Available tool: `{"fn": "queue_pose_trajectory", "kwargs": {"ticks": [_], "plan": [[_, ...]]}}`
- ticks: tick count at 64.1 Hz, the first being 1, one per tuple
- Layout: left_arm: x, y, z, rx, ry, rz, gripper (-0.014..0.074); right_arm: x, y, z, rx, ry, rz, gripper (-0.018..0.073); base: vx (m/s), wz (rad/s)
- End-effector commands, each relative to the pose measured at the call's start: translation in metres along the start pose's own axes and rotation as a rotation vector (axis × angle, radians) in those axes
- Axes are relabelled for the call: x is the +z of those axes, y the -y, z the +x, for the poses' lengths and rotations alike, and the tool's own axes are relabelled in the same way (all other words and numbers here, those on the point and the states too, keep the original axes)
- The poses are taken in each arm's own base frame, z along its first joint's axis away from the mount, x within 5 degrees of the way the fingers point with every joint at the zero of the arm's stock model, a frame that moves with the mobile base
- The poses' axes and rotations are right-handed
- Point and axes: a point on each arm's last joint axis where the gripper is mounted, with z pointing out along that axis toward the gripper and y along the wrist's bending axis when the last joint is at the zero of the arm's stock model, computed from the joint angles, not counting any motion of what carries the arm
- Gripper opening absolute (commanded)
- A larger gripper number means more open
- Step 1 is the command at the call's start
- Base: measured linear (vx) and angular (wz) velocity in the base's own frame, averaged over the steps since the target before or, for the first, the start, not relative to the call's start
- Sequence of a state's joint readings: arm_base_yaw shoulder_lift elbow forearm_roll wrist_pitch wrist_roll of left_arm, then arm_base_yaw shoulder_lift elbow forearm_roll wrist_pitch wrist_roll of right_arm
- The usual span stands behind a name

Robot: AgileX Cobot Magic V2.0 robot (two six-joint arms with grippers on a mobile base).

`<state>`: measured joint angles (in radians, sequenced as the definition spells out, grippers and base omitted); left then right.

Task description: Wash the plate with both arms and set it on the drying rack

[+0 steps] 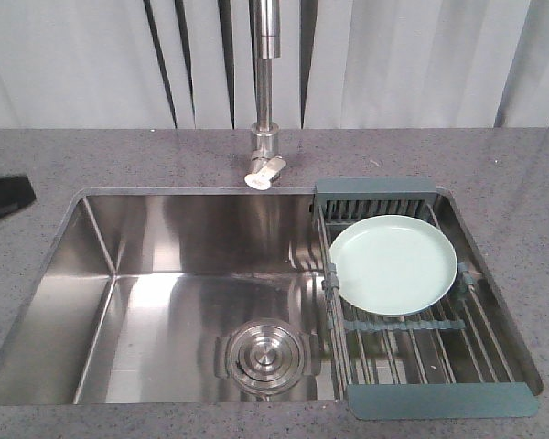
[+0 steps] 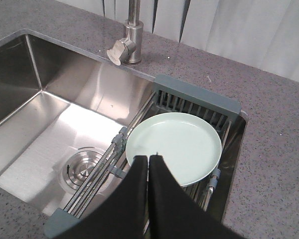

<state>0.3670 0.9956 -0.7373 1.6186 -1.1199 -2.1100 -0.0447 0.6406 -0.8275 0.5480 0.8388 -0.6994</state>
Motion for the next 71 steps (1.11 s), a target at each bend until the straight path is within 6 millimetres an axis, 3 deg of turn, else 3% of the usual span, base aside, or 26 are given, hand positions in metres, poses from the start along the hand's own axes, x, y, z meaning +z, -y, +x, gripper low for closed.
{"fn": "queue_pose_trajectory", "kwargs": {"ticks": [1,10,18,40,52,71], "plan": [[0.007,0.007,-0.045,0.025,0.093,0.056,-0.0006,-0.004,0.004,-0.011,-0.002,0.076,0.044,-0.0006,0.00,0.00],[0.024,-0.013,-0.085,0.034,0.106,0.065,-0.0006,-0.004,0.004,-0.011,0.000,0.074,0.042,-0.0006,0.00,0.00],[0.041,-0.034,-0.107,-0.001,0.120,0.088,-0.0006,-0.004,0.004,-0.011,0.000,0.071,0.040,-0.0006,0.00,0.00],[0.125,-0.079,-0.131,-0.037,0.037,0.190,-0.0006,-0.004,0.002,-0.009,0.008,0.050,0.022,-0.0006,0.00,0.00],[0.182,-0.094,-0.123,-0.059,-0.027,0.271,-0.0006,-0.004,0.001,-0.008,0.009,0.044,0.017,-0.0006,0.00,0.00],[0.249,-0.090,-0.071,-0.127,-0.187,0.397,-0.0006,-0.004,0.001,-0.008,0.039,0.034,0.012,-0.0006,0.00,0.00]]}}
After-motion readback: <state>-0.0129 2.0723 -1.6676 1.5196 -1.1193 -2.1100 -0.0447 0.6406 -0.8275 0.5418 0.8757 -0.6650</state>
